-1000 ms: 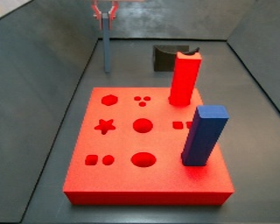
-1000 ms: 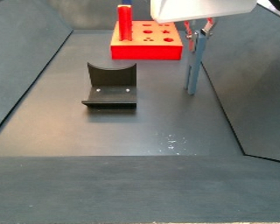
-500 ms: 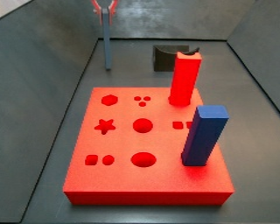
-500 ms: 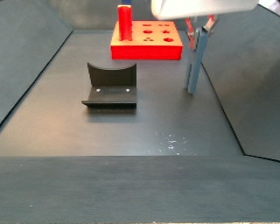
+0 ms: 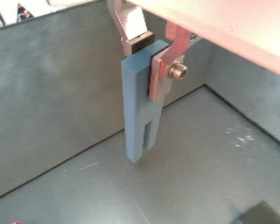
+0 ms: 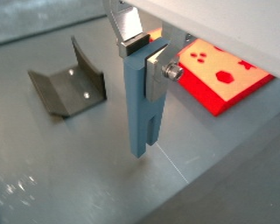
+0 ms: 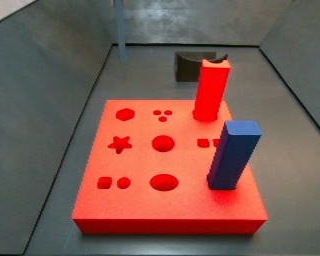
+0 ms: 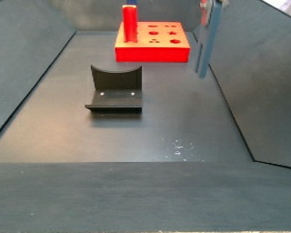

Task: Pick up the double-square object. Move up. Move to above the board. Insert the double-square object.
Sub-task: Move to above the board.

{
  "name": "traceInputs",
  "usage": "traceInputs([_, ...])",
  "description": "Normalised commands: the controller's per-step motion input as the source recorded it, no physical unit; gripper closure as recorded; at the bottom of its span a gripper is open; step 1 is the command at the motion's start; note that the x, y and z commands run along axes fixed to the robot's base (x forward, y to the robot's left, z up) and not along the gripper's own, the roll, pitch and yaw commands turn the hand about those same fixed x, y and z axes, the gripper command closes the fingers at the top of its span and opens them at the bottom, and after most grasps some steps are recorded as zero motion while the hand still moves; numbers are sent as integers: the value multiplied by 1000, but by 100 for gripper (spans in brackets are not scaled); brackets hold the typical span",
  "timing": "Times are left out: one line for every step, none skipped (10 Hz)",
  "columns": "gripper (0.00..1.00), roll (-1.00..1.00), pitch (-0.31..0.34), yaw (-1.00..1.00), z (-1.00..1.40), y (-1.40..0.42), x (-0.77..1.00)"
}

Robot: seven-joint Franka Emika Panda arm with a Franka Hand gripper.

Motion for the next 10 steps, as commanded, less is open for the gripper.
traceInputs([100, -1, -11, -204, 1000, 115, 134])
traceInputs([100, 0, 4, -160, 1000, 110, 122])
traceInputs([100, 6, 31, -100, 1000, 102, 104])
traceInputs([100, 11, 46, -71, 1000, 100, 92])
traceInputs([100, 15, 60, -51, 1000, 94, 74])
traceInputs([100, 16, 63, -45, 905, 82, 60])
traceInputs([100, 16, 65, -37, 635, 51, 20])
traceInputs([100, 14, 65, -35, 529, 42, 10])
traceInputs([100, 15, 61, -32, 320, 31, 0])
traceInputs([100, 174, 201, -717, 139, -1000, 263])
